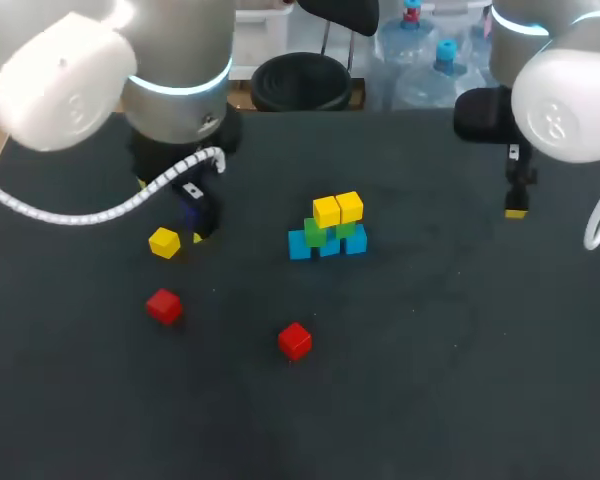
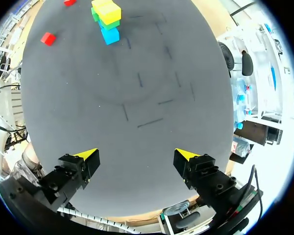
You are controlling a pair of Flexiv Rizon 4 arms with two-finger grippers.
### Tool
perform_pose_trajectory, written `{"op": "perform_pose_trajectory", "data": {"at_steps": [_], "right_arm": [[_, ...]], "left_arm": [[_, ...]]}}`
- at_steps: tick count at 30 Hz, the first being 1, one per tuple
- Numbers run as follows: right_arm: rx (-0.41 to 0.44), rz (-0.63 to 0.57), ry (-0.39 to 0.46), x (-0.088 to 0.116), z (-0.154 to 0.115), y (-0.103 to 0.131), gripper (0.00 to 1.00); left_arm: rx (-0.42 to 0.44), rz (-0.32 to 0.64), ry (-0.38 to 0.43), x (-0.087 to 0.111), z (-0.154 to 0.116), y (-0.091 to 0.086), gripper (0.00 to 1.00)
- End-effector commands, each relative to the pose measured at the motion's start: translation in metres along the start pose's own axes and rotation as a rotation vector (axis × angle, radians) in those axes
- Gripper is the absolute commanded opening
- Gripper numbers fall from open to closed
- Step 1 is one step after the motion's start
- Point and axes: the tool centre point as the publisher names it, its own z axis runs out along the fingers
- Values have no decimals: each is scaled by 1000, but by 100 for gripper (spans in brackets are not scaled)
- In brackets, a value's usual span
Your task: Place the blue cubes, place green cubes on the blue cubes, place the yellow cubes on the green cubes, then place the red cubes on the yellow cubes, and place purple cube on the red cubes.
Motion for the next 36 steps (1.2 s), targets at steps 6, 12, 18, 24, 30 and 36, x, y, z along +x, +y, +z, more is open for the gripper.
{"op": "perform_pose_trajectory", "data": {"at_steps": [6, 12, 18, 24, 30, 36], "right_arm": [[1, 0, 0, 0, 0, 0, 100], [1, 0, 0, 0, 0, 0, 100], [1, 0, 0, 0, 0, 0, 100], [1, 0, 0, 0, 0, 0, 100], [1, 0, 0, 0, 0, 0, 100], [1, 0, 0, 0, 0, 0, 100]], "left_arm": [[121, -43, -40, -1, 13, 7, 100], [121, -43, -40, -1, 13, 7, 100], [123, -41, -33, -4, 15, 11, 100], [270, -101, -43, -4, 38, 42, 100], [295, -158, -15, 5, 60, 63, 100], [283, -138, -10, 0, 70, 59, 100]]}}
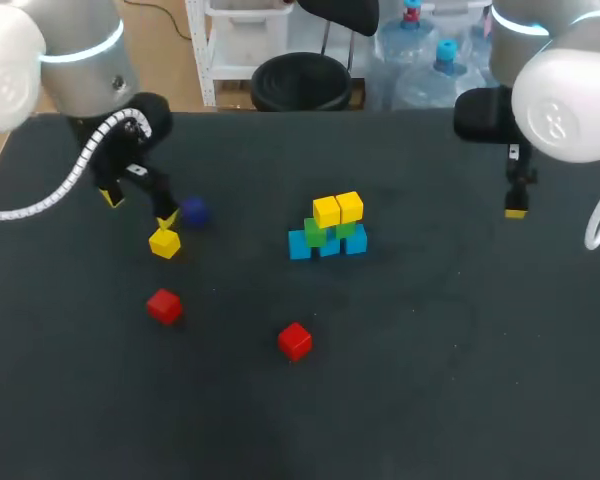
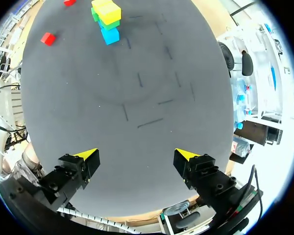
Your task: Place the blue cubes, place green cubes on the blue cubes, place the yellow cubes on the green cubes, then place the red cubes on the yellow cubes, and place purple cube on the red cubes.
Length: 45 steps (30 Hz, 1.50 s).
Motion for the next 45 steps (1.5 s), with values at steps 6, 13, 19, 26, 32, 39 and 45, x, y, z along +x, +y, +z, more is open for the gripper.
{"op": "perform_pose_trajectory", "data": {"at_steps": [6, 13, 19, 26, 32, 39, 45], "right_arm": [[1, 0, 0, 0, 0, 0, 100], [1, 0, 0, 0, 0, 0, 100], [1, 0, 0, 0, 0, 0, 100], [1, 0, 0, 0, 0, 0, 100], [1, 0, 0, 0, 0, 0, 100], [1, 0, 0, 0, 0, 0, 100], [1, 0, 0, 0, 0, 0, 100]], "left_arm": [[27, 55, 39, -12, 31, -19, 100], [32, 22, 50, -7, 44, -16, 100], [40, 13, 53, -10, 56, -15, 100], [65, 20, 69, -14, 67, -15, 100], [72, 21, 70, -14, 71, -14, 100], [47, 25, 65, -15, 68, -13, 100], [42, 19, 70, -11, 72, -14, 29]]}}
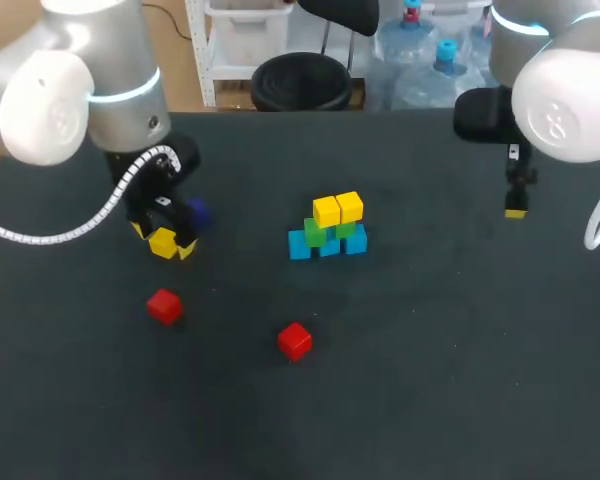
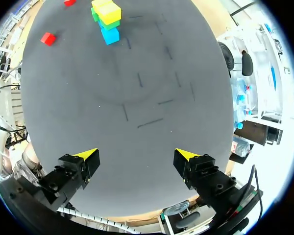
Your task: Place the blue cubes, place green cubes on the blue cubes, place the yellow cubes on the green cubes, then place the red cubes on the yellow cubes, and place purple cube on the red cubes.
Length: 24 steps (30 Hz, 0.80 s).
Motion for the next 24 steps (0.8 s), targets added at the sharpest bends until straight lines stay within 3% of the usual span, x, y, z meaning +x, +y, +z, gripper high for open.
{"op": "perform_pose_trajectory", "data": {"at_steps": [1, 6, 7, 8, 9, 14, 24], "right_arm": [[1, 0, 0, 0, 0, 0, 100], [1, 0, 0, 0, 0, 0, 100], [1, 0, 0, 0, 0, 0, 100], [1, 0, 0, 0, 0, 0, 100], [1, 0, 0, 0, 0, 0, 100], [1, 0, 0, 0, 0, 0, 100], [1, 0, 0, 0, 0, 0, 100]], "left_arm": [[-2, -3, 0, 2, 3, -1, 31], [-9, -8, -1, 4, 6, -2, 29], [-14, -7, 1, 4, 6, -2, 22], [-16, -6, 2, 4, 7, -3, 7], [-17, -4, 3, 4, 7, -3, 0], [-37, 31, 3, 2, 5, -7, 0], [-154, 259, -60, -3, -60, -38, 0]]}}
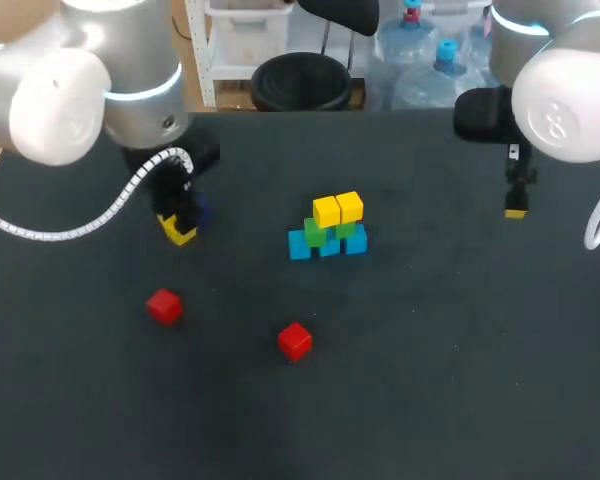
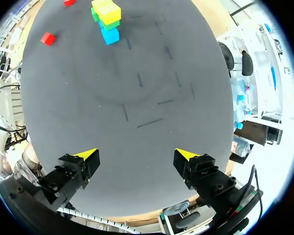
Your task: Place the blue cubes, place green cubes on the blue cubes, place the yellow cubes on the green cubes, then place the red cubes on the yellow cubes, and place purple cube on the red cubes.
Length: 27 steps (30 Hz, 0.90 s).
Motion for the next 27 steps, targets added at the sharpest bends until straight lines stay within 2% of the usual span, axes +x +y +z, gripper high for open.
{"op": "perform_pose_trajectory", "data": {"at_steps": [1, 10, 14, 21, 27], "right_arm": [[1, 0, 0, 0, 0, 0, 100], [1, 0, 0, 0, 0, 0, 100], [1, 0, 0, 0, 0, 0, 100], [1, 0, 0, 0, 0, 0, 100], [46, 112, -138, 56, -21, -24, 100]], "left_arm": [[-59, 55, -7, 4, -35, -20, 0], [-96, 159, -29, -10, -58, -52, 0], [-97, 178, -43, -12, -64, -59, 0], [-97, 178, -43, -12, -64, -59, 0], [-97, 178, -43, -12, -64, -59, 0]]}}
